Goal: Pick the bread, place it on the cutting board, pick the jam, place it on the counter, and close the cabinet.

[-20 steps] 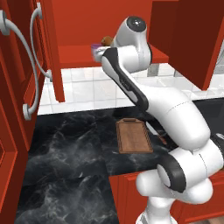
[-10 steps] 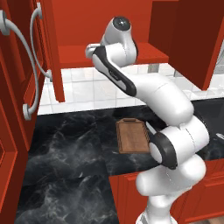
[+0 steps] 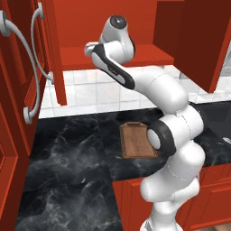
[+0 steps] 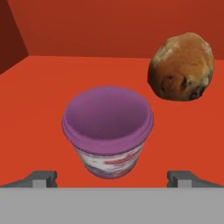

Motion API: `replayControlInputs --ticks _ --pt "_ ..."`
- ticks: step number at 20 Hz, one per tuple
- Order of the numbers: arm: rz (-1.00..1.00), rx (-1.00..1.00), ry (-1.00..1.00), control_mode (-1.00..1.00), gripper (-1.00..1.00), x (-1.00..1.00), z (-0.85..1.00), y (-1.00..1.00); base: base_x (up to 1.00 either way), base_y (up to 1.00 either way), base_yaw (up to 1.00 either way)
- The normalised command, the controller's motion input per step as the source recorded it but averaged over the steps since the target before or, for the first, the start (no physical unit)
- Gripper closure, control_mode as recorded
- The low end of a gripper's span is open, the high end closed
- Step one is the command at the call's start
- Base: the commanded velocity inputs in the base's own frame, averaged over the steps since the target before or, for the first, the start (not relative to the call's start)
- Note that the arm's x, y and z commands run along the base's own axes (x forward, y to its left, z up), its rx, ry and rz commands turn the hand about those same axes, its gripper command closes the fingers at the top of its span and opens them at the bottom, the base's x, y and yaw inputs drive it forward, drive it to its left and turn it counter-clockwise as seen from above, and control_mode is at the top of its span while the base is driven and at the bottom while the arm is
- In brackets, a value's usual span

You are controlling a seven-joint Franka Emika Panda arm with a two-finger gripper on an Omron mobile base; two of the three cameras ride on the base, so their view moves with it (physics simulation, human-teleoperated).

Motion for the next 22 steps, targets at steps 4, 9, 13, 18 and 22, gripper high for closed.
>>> replayControlInputs --ticks 4,9,13,18,22 --pt "0.0 0.0 0.04 -1.0 -1.0 0.39 0.0 0.0 0.0 0.0 0.0" --pt "0.0 0.0 0.05 -1.0 -1.0 0.38 0.0 0.0 0.0 0.0 0.0" --pt "0.0 0.0 0.05 -1.0 -1.0 0.15 0.0 0.01 0.0 0.0 0.0" --pt "0.0 0.0 0.05 -1.0 -1.0 0.0 0.0 0.04 0.0 0.0 0.0" --pt "0.0 0.0 0.05 -1.0 1.0 0.0 -0.01 0.11 0.0 0.0 0.0"
